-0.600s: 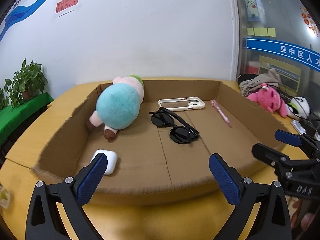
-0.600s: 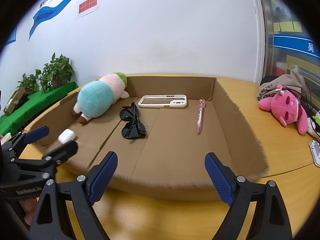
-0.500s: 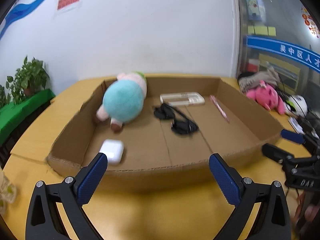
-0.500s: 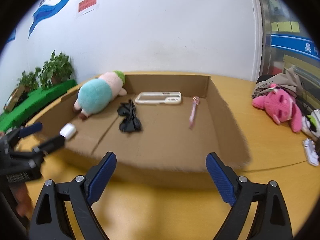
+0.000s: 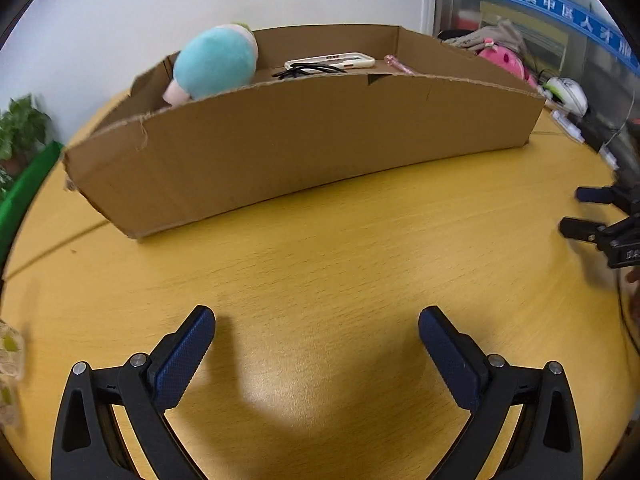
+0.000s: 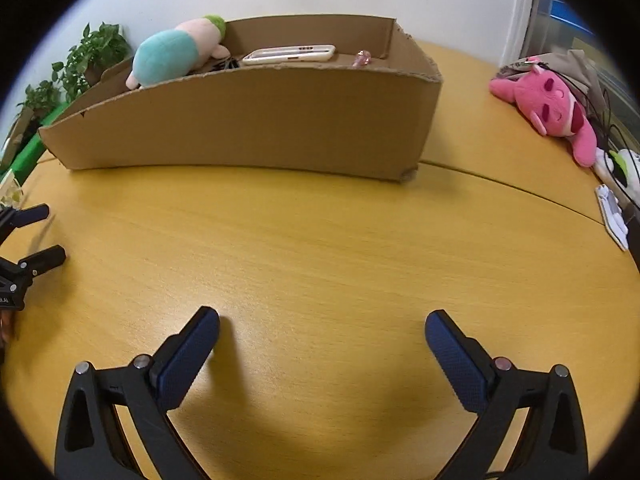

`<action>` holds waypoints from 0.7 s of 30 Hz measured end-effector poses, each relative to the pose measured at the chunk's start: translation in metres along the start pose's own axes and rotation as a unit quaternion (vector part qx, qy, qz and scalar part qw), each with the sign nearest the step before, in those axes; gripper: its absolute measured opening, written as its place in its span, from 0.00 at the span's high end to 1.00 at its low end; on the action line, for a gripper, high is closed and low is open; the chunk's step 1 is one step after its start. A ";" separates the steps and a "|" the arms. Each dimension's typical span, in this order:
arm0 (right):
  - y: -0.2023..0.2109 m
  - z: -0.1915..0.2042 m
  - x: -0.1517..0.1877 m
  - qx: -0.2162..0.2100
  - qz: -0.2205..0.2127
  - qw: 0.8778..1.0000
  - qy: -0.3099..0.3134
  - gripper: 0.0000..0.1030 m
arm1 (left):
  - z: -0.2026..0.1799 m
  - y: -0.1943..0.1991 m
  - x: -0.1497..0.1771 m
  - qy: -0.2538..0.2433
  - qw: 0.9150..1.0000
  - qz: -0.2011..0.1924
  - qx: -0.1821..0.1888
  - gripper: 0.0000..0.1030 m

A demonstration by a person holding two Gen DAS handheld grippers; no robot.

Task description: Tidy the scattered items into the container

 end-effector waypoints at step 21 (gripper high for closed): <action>0.002 0.004 -0.001 -0.005 -0.013 1.000 0.002 0.00 | 0.023 -0.006 -0.004 -0.037 0.999 0.002 0.032 0.00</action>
Point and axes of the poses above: each gripper's, at about its wrist camera, not at the fingertips, and y roughly against the way its jaws point, z to its left, x to its underside, the point moved 9 cm from there along -y, roughly the way its jaws point, and after that the axes turned 6 degrees about -y, right-handed, at the moved point
